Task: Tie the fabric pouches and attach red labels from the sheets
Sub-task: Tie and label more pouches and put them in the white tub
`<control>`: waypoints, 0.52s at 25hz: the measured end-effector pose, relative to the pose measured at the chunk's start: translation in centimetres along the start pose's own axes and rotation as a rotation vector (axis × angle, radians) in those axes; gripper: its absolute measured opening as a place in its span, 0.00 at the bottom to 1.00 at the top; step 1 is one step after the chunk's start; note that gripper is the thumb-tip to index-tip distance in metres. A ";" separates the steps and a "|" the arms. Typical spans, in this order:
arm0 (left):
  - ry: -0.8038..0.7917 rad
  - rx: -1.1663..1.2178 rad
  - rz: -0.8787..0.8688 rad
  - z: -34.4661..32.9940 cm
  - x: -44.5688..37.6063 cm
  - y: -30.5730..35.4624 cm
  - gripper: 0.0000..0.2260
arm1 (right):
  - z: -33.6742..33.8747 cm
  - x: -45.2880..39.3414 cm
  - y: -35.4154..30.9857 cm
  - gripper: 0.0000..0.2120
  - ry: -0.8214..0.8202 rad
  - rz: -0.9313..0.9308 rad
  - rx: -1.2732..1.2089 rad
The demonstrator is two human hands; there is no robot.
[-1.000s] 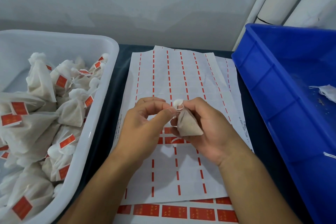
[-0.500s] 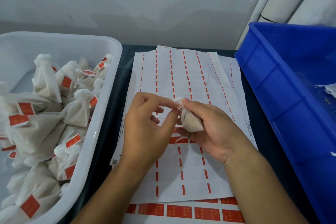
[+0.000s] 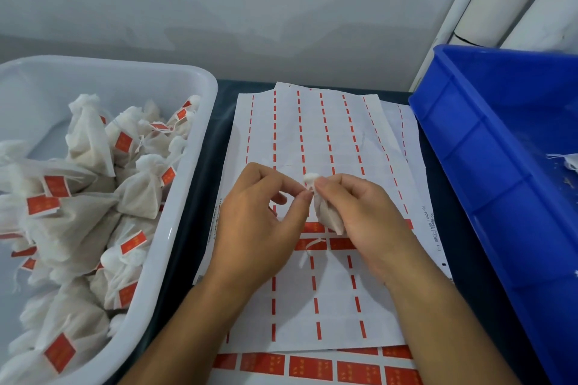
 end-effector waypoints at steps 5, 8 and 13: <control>-0.318 0.423 0.443 0.1 -0.4 -0.1 0.12 | -0.4 0.2 -0.1 0.11 -0.028 0.194 0.065; -0.351 0.862 0.660 0.7 -0.5 0.6 0.09 | -0.6 0.5 -0.3 0.10 -0.024 0.328 0.079; -0.286 1.233 0.667 1.7 -0.8 1.3 0.12 | -0.4 0.9 -0.6 0.13 -0.004 0.445 0.153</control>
Point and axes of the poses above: each hand's wrist, its own x-axis away from the middle knuckle, its own z-axis out of the back of the hand, y = z × x, the point moved 1 cm from there along -x, towards the middle knuckle, and after that the axes turned 1 degree about -y, right-handed, at the moved point
